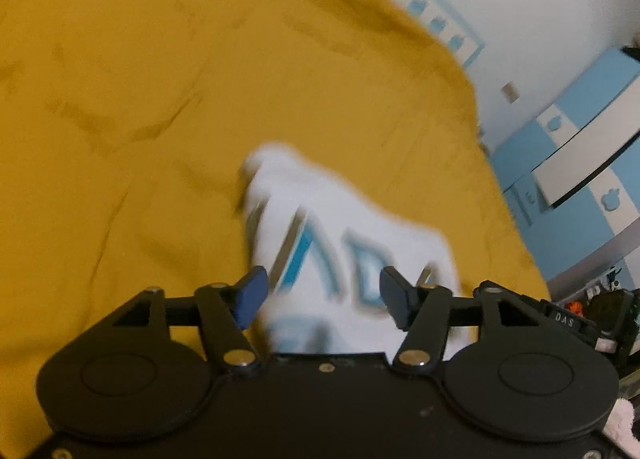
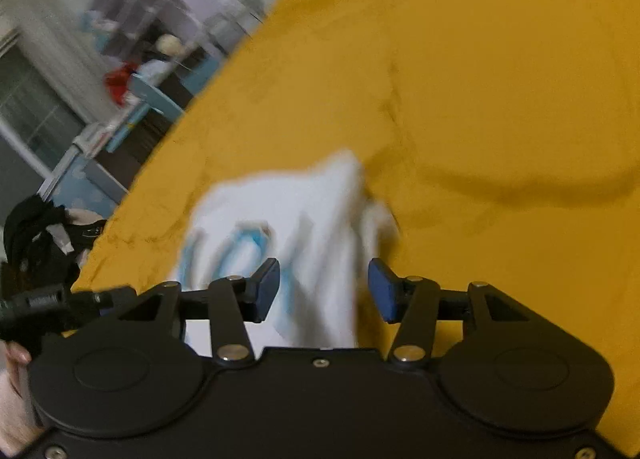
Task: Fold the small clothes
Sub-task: 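Fold the lifted sweatshirt end over onto the bundle with both grippers, then open both grippers and press the folded sweatshirt flat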
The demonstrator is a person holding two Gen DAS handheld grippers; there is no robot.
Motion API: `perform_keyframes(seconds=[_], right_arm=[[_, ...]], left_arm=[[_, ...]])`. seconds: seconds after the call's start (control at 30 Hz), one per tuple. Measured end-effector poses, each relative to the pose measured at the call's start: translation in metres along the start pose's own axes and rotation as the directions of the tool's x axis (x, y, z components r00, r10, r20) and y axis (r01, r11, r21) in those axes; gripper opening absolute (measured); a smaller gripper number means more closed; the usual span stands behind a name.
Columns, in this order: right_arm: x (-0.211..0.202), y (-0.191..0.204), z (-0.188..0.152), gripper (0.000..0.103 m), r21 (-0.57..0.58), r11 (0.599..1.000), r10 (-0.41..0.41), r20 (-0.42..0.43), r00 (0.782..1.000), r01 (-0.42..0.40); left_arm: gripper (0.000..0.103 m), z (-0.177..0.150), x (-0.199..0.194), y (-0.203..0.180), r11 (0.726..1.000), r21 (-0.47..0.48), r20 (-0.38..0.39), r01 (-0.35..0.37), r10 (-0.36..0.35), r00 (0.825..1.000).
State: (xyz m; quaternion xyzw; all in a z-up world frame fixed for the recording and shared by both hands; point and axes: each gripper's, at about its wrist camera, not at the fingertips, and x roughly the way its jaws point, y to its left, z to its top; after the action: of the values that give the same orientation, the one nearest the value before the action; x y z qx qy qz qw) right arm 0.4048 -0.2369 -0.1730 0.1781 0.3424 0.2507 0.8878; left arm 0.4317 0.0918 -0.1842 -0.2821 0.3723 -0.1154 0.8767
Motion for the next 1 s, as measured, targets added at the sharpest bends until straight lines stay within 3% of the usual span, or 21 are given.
perform_keyframes(seconds=[0.17, 0.3, 0.37, 0.4, 0.5, 0.67, 0.8, 1.0], right_arm=[[0.038, 0.017, 0.025, 0.051, -0.053, 0.997, 0.053, 0.028, 0.998, -0.052], [0.077, 0.001, 0.027, 0.051, -0.012, 0.999, 0.029, -0.037, 0.999, -0.030], [0.091, -0.010, 0.024, 0.045, -0.005, 1.000, -0.008, -0.053, 0.999, 0.008], [0.095, -0.013, 0.023, 0.037, -0.005, 1.000, -0.019, -0.058, 0.998, 0.019], [0.099, -0.026, 0.019, 0.034, 0.009, 1.000, -0.017, -0.067, 0.998, 0.018], [0.097, -0.017, 0.017, 0.035, -0.006, 0.999, -0.050, -0.061, 0.997, 0.050], [0.065, 0.011, 0.021, 0.045, -0.056, 0.993, -0.101, 0.000, 0.995, 0.101], [0.009, 0.057, 0.000, 0.045, -0.150, 0.981, -0.116, 0.057, 0.992, 0.123]], left_arm=[[0.069, 0.024, 0.050, -0.013, 1.000, -0.005, 0.008, 0.027, -0.027, 1.000], [0.064, 0.026, 0.091, -0.008, 0.997, -0.024, -0.038, -0.069, 0.068, 0.997], [0.061, 0.027, 0.106, 0.002, 0.996, -0.025, -0.068, -0.091, 0.090, 0.994], [0.061, 0.027, 0.110, 0.008, 0.995, -0.035, -0.073, -0.095, 0.092, 0.993], [0.062, 0.024, 0.118, 0.020, 0.994, -0.058, -0.082, -0.088, 0.083, 0.993], [0.060, 0.025, 0.101, 0.006, 0.993, -0.026, -0.060, -0.112, 0.110, 0.992], [0.068, 0.010, 0.064, -0.018, 0.993, 0.013, 0.001, -0.114, 0.114, 0.994], [0.070, -0.044, -0.002, -0.059, 0.990, 0.117, 0.065, -0.079, 0.071, 0.995]])
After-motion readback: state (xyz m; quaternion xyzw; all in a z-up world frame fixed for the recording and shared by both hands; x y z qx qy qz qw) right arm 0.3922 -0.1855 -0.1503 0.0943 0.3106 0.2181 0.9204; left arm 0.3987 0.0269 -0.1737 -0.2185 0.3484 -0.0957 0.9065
